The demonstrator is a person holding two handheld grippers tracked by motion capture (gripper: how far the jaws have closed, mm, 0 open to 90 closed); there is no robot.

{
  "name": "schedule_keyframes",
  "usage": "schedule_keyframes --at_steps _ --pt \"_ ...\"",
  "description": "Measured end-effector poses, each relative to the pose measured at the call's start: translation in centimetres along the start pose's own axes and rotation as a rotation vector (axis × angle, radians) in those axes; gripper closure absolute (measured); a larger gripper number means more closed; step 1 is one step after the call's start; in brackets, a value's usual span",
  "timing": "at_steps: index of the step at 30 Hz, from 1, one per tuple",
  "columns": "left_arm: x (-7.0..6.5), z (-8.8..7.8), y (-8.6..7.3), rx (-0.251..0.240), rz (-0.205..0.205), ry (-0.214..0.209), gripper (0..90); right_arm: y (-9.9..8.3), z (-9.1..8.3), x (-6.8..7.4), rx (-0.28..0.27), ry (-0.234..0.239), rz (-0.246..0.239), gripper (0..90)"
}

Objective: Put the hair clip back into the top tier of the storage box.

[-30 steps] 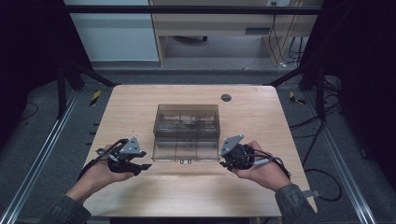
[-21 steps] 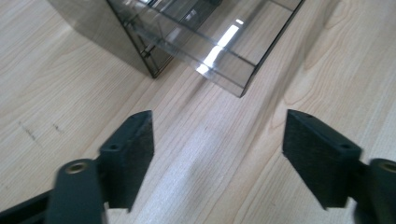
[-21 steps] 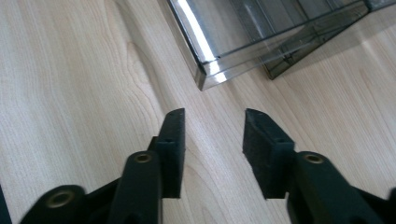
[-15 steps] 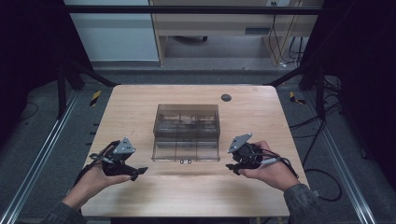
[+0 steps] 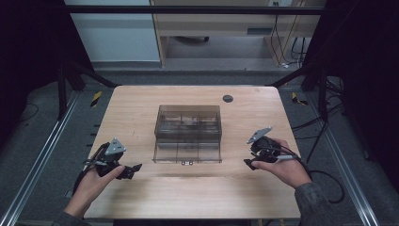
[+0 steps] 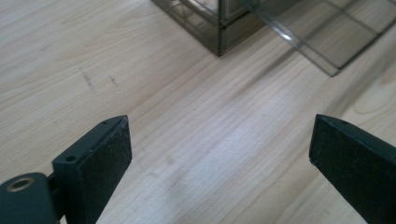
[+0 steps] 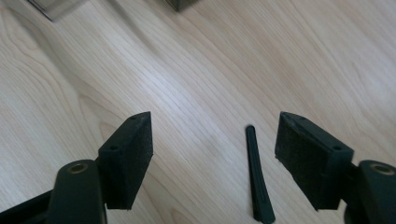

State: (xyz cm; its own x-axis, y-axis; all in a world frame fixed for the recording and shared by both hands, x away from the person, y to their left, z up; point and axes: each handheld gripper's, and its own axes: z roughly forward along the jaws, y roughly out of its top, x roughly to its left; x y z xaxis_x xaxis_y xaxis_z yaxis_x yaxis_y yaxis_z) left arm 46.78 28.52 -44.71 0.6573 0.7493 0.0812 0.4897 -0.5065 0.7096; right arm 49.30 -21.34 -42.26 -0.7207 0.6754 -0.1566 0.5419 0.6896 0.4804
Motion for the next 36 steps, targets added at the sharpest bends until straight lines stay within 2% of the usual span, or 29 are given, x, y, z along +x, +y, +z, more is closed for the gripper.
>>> schedule_keyframes --at_steps 2,5,9,14,15,18,23,28,36 --pt "0.2 0.0 -0.1 -0.015 0.000 0.002 5.8 -0.4 0.1 -0.5 0.031 -0.007 0.011 30.8" --pt "0.5 -0.1 -0.1 -0.028 0.005 0.038 5.8 -1.0 0.2 -0.8 0.064 -0.009 0.013 36.6" --pt "0.6 -0.1 -0.1 -0.078 -0.021 0.042 5.8 -1.5 0.3 -1.4 0.110 -0.019 0.030 44.8" --pt "0.4 -0.2 -0.2 -0.112 -0.017 0.030 5.8 -1.8 0.4 -1.8 0.130 -0.014 0.055 52.0" --pt "0.5 -0.2 -0.2 -0.125 -0.026 0.033 5.8 -1.9 0.4 -1.9 0.133 -0.013 0.055 52.7" --pt "0.7 -0.3 -0.3 -0.112 -0.017 0.035 6.0 -1.9 0.7 -2.1 0.142 -0.011 0.052 57.2" --pt "0.9 -1.1 -1.0 -0.130 -0.029 0.033 6.0 -2.0 1.3 -2.6 0.177 -0.017 0.043 64.4" --pt "1.1 -2.1 -1.6 -0.147 -0.040 0.053 5.9 -2.1 1.9 -3.1 0.206 -0.007 0.052 67.2" --pt "1.7 -2.2 -2.7 -0.124 -0.062 0.059 6.0 -2.1 3.0 -4.0 0.248 0.003 0.070 68.7"
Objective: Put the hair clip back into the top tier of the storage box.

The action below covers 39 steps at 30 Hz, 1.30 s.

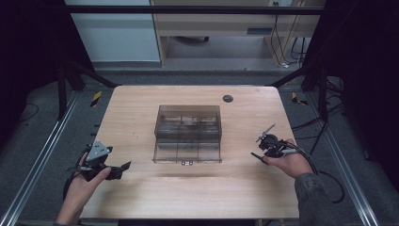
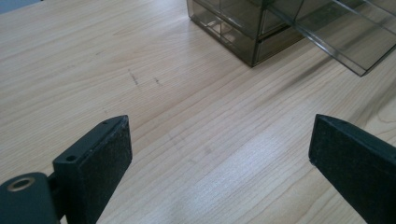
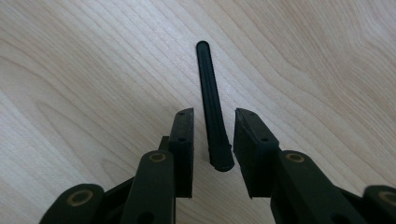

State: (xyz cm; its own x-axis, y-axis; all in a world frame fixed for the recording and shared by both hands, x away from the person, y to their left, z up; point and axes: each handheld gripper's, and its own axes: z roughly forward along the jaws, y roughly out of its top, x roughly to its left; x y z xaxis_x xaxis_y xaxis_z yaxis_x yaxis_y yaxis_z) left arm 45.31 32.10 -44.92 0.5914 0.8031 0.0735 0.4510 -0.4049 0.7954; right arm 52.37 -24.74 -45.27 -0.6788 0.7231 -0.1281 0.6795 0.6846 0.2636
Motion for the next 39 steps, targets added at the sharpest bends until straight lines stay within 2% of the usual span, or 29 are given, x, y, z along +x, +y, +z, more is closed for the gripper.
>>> schedule_keyframes --at_steps 2,5,6,9,22,23,28,29,30,39 --pt "0.1 0.0 -0.1 0.002 -0.002 0.002 6.0 0.0 0.2 -0.1 0.004 0.008 0.001 68.8" --pt "0.1 -0.1 -0.2 0.006 -0.002 0.006 6.0 0.1 0.5 -0.4 0.006 0.008 -0.031 69.6" --pt "0.1 -0.1 -0.2 0.008 0.000 0.005 6.0 0.2 0.5 -0.4 0.013 0.008 -0.013 69.6" --pt "0.1 0.0 -0.2 0.009 0.000 0.003 6.0 0.2 0.6 -0.4 0.016 0.013 -0.006 70.7" --pt "-0.1 0.1 -0.3 0.021 0.010 0.001 6.1 0.2 1.3 -0.7 0.044 0.017 -0.030 77.1" --pt "-0.1 0.1 -0.3 0.018 0.008 0.004 6.1 0.2 1.3 -0.6 0.047 0.018 -0.016 78.2" --pt "-0.2 0.2 -0.3 0.024 0.007 0.001 6.1 0.3 1.3 -0.7 0.055 0.011 -0.007 79.8" --pt "-0.2 0.2 -0.4 0.026 0.008 0.002 6.1 0.3 1.4 -0.9 0.050 0.010 -0.030 79.8" --pt "-0.2 0.2 -0.4 0.027 0.008 0.002 6.1 0.4 1.3 -0.7 0.060 0.017 0.005 79.9" --pt "0.1 0.0 -0.5 0.025 0.002 0.009 6.2 0.4 1.3 -0.7 0.065 0.020 -0.001 80.4"
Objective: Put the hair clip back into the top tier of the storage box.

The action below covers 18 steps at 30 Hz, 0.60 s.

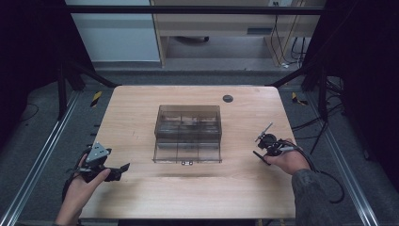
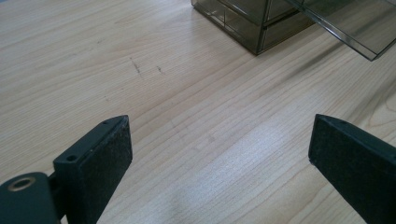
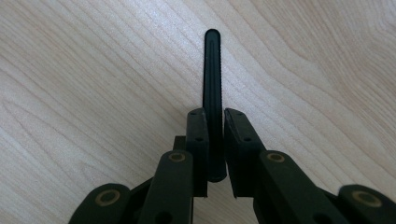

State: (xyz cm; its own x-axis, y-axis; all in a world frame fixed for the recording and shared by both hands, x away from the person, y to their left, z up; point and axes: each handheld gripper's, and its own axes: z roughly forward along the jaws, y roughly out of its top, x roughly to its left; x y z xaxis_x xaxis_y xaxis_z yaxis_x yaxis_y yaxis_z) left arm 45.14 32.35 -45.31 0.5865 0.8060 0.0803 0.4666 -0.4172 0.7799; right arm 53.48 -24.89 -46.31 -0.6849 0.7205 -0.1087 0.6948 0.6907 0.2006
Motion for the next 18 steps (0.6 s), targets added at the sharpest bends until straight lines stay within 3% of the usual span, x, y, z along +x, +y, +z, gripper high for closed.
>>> schedule_keyframes --at_steps 14,18 --pt "0.35 -0.12 -0.23 0.001 -0.011 0.006 6.2 0.07 -0.44 0.25 -0.012 -0.002 0.001 80.6" --pt "0.45 -0.17 -0.28 -0.001 -0.014 0.007 6.2 -0.06 -0.79 0.01 -0.031 -0.007 -0.037 80.6"
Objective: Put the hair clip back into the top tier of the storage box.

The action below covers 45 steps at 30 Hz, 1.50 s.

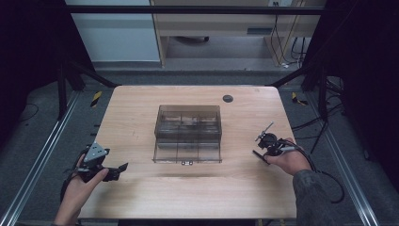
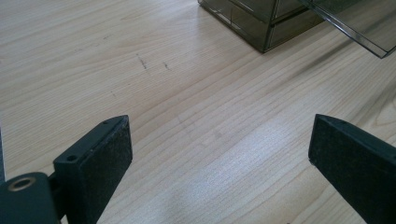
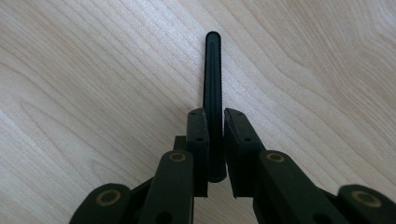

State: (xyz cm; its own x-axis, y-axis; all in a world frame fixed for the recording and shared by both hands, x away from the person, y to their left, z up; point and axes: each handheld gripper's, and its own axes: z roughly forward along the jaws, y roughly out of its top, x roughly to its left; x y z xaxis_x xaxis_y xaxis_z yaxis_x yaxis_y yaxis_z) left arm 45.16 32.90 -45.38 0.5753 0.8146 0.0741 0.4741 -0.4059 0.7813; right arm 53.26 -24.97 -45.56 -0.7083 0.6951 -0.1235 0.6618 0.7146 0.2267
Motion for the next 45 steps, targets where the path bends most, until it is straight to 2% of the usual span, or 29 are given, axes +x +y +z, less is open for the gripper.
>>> schedule_keyframes --at_steps 1,8,18,33,45 --pt "0.0 0.0 0.0 -0.001 -0.003 0.001 6.2 0.1 -0.2 0.3 0.003 0.004 0.036 80.6" --pt "0.3 0.3 -0.4 -0.009 -0.016 0.002 5.7 0.0 -1.7 0.6 -0.039 -0.004 0.024 80.6" --pt "0.4 0.4 -0.7 -0.003 -0.025 -0.001 5.8 0.0 -4.4 2.2 -0.115 -0.003 0.024 80.6" --pt "0.6 0.7 -1.2 0.019 -0.026 0.016 5.7 0.9 -7.5 3.8 -0.182 -0.012 -0.020 80.6" --pt "0.8 0.4 -1.4 0.017 -0.032 0.030 5.7 2.2 -10.2 5.1 -0.231 -0.024 -0.052 80.6"
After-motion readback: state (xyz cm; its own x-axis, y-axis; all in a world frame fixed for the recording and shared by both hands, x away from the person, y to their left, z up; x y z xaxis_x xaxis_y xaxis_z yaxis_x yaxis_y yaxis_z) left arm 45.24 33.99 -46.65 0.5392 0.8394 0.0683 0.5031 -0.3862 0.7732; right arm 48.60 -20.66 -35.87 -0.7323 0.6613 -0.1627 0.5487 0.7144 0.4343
